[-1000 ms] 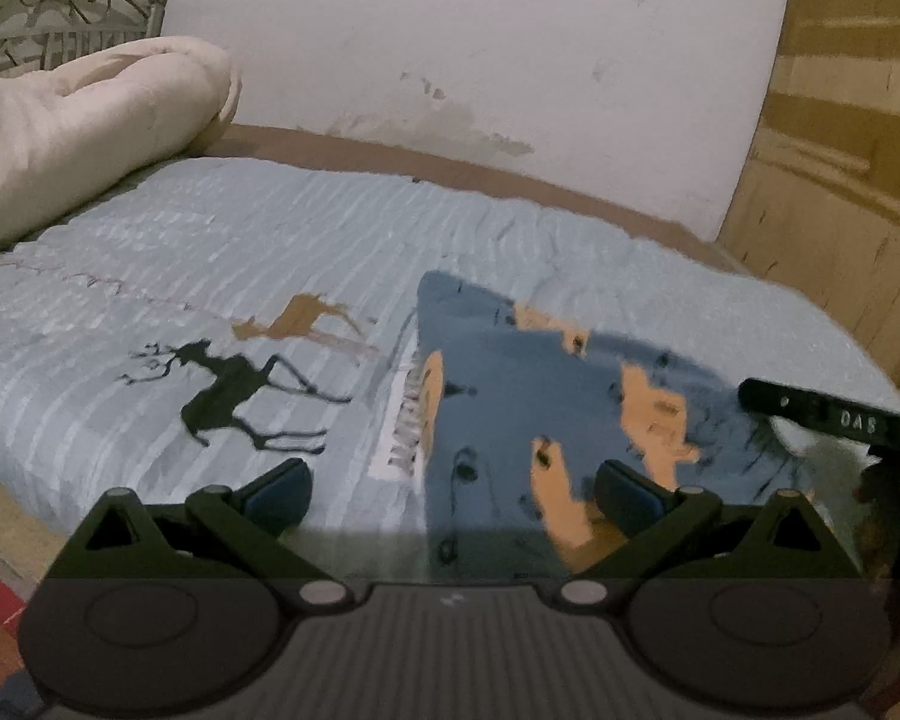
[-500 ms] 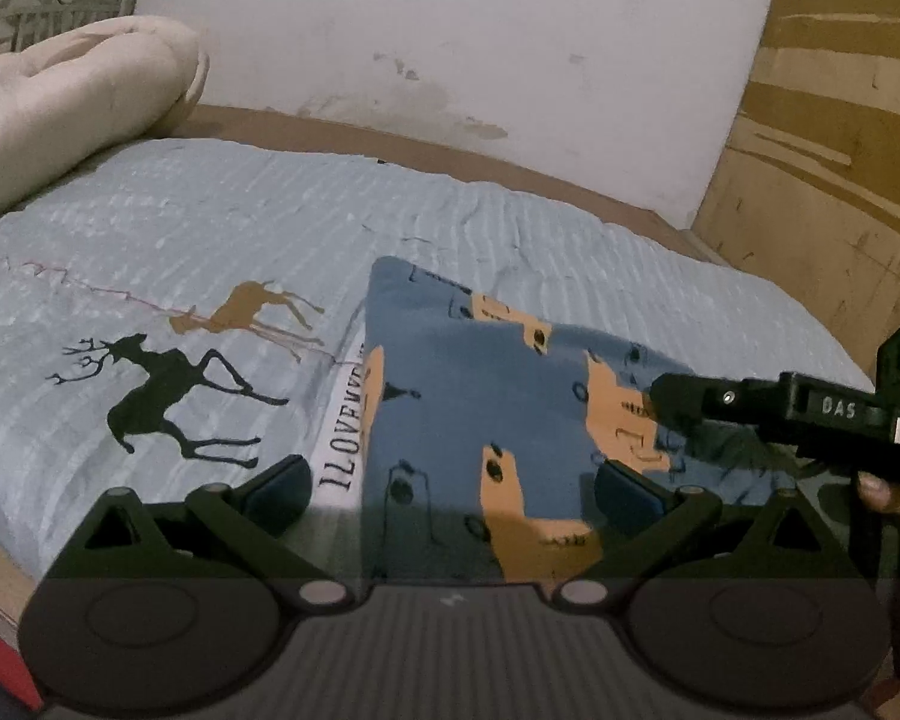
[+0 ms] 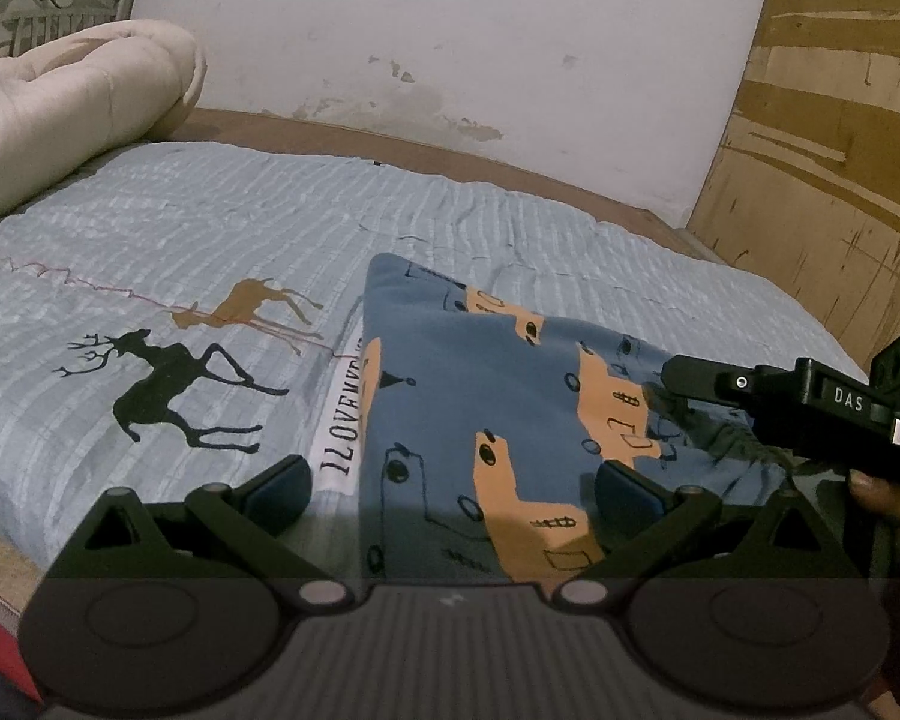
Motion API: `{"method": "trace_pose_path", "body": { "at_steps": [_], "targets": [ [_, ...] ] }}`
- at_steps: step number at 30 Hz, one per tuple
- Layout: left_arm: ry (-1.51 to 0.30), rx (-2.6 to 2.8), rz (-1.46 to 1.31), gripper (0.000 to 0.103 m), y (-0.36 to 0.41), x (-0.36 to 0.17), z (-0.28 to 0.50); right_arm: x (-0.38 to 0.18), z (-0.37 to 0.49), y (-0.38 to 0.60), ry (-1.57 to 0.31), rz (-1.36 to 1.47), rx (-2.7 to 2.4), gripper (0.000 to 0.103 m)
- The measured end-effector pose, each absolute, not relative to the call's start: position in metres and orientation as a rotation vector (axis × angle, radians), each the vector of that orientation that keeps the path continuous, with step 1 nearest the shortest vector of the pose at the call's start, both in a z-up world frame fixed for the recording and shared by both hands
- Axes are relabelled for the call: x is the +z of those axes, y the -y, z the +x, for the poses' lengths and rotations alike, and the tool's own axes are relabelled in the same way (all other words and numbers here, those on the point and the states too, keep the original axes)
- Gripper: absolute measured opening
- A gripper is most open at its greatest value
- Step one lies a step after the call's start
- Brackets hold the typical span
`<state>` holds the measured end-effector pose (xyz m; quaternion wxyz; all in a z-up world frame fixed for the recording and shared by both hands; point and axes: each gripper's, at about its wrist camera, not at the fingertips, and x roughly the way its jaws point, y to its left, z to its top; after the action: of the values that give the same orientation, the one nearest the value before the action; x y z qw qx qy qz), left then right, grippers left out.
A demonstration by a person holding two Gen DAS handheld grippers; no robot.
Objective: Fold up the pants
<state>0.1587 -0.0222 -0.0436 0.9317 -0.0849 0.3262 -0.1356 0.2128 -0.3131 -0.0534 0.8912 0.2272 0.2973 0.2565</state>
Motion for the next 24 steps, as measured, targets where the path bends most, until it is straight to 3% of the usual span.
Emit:
{"method": "trace_pose_path", "body": {
  "at_steps": [10,15,20,24],
  "targets": [
    [-0.667,-0.277,-0.173,0.102,0.0223,-0.0435,0.1574,-0.0533,0.2058,0.3127,-0.595,0.46,0.509,0.095],
    [-0.667,-0.277,-0.173,0.102,0.0222,-0.0434,0.1574,-0.0548,0.206,0.3151,-0.59,0.477,0.484,0.084],
    [-0.662,-0.277,-0.18,0.102,0.0219,-0.0422,0.155,-0.0589,0.2087,0.3187,-0.604,0.495,0.454,0.066],
    [-0.656,-0.277,-0.179,0.102,0.0215,-0.0397,0.1522,-0.0601,0.2098,0.3197,-0.613,0.493,0.447,0.062]
  ]
}}
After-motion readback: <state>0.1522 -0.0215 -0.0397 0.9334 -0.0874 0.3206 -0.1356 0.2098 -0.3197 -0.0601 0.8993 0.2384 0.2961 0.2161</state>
